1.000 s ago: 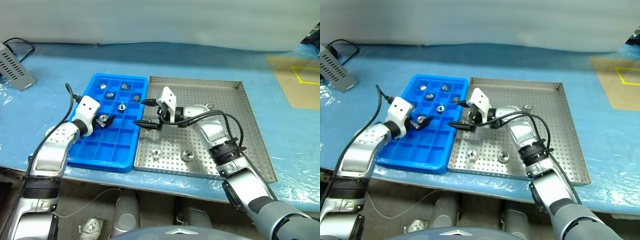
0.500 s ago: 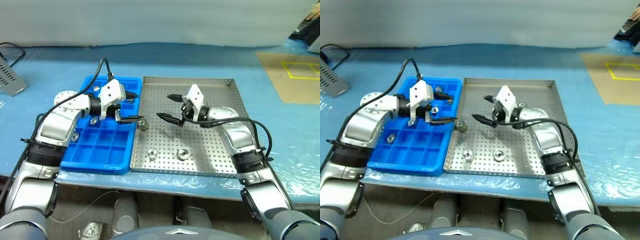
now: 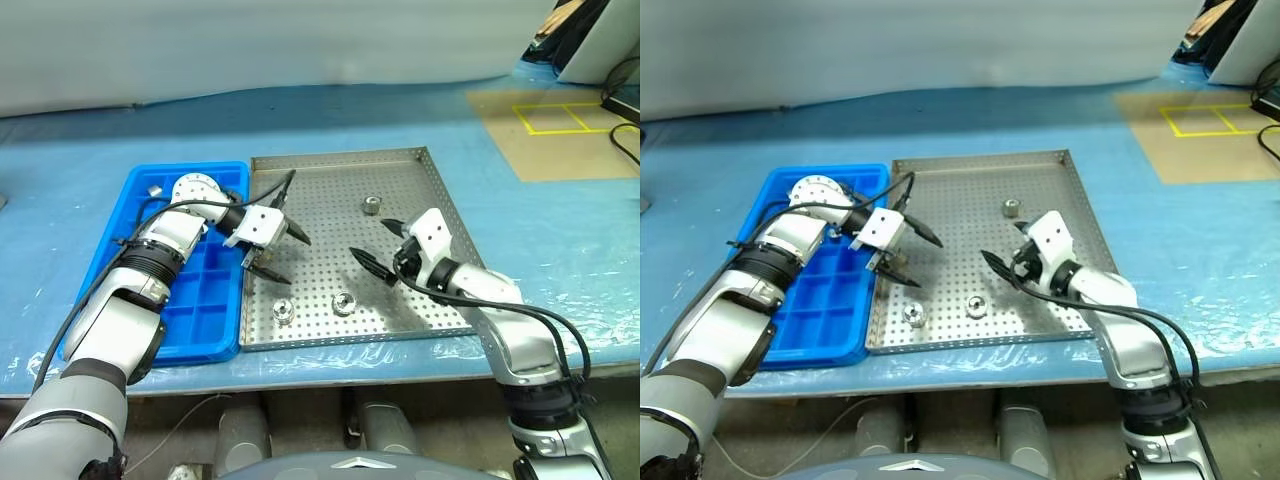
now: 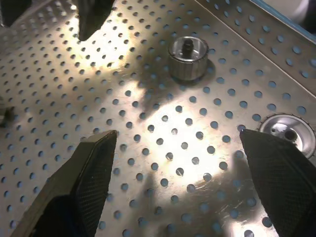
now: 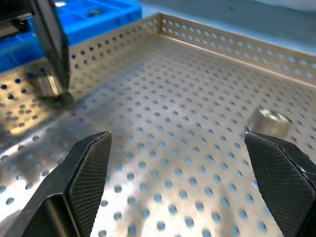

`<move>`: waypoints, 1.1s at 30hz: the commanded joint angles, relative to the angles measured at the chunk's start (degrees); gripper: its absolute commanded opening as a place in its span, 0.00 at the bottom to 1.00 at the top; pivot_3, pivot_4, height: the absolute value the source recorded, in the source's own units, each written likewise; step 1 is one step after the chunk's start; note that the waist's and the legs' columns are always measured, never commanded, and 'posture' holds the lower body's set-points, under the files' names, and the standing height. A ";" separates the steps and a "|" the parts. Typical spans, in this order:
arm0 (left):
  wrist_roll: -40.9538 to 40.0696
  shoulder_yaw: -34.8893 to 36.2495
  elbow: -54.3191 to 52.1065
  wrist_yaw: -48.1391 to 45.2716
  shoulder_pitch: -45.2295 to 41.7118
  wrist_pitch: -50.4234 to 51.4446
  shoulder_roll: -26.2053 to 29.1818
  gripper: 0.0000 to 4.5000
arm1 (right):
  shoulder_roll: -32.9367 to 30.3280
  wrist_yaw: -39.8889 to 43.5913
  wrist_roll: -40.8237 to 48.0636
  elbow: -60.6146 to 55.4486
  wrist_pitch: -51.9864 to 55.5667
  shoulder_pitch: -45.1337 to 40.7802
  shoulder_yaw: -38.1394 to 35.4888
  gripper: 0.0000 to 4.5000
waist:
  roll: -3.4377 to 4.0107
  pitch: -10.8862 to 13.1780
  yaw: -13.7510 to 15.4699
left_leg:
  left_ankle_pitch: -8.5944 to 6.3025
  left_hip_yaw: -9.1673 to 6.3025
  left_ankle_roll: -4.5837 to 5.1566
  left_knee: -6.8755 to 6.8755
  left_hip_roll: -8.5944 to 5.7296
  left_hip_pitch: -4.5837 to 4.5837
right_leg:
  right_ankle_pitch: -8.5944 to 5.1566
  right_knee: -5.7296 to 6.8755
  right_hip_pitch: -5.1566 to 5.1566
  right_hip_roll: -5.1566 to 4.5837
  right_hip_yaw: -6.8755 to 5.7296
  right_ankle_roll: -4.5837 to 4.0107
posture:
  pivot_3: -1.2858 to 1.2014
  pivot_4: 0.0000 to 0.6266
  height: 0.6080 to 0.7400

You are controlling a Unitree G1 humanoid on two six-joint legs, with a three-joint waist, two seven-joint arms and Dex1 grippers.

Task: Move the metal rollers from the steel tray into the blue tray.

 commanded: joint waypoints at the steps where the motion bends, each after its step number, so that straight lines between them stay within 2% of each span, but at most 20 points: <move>1: -2.21 -4.55 0.54 -0.27 -1.57 -5.48 2.13 0.94 | -0.38 -1.53 1.24 -5.55 1.39 1.57 -1.35 1.00 | 0.00 0.00 -0.50 | -0.01 0.00 0.01 0.01 0.00 0.00 | 0.00 0.00 0.01 0.00 0.00 0.00 | 0.34 0.24 1.00; 6: -6.54 -9.07 -4.61 -0.27 1.07 -8.21 5.73 0.94 | -0.62 -2.08 1.69 -7.71 3.15 2.97 -0.78 1.00 | 0.00 0.00 -0.75 | -0.02 0.03 0.03 0.01 0.02 0.08 | 0.00 0.00 0.07 0.00 0.03 0.00 | 0.34 0.24 1.00; 14: -7.45 -9.25 -10.72 -0.27 6.92 -9.07 7.71 0.94 | -0.80 -2.01 2.83 -9.66 6.01 2.95 0.77 1.00 | 0.00 0.00 -0.71 | -0.05 0.11 0.07 0.03 0.04 0.19 | 0.00 0.00 0.17 -0.01 0.06 -0.01 | 0.35 0.24 1.00; 24: -4.01 -5.93 -9.43 -0.27 12.30 -10.45 5.27 0.94 | -1.31 -1.77 3.27 -9.84 5.73 5.60 1.12 1.00 | 0.02 -0.01 -0.96 | -0.06 0.33 0.06 -0.05 0.09 0.76 | -0.02 0.00 0.54 0.00 0.17 0.01 | 0.36 0.24 1.00; 33: 2.54 -4.11 -2.81 3.51 11.68 -10.23 1.99 0.94 | -1.19 -2.85 2.80 -10.12 6.12 5.70 1.86 1.00 | 0.25 -0.21 -0.87 | -0.16 0.36 0.23 -0.04 0.07 0.85 | -0.02 -0.01 0.62 0.00 0.23 0.02 | 0.35 0.24 1.00</move>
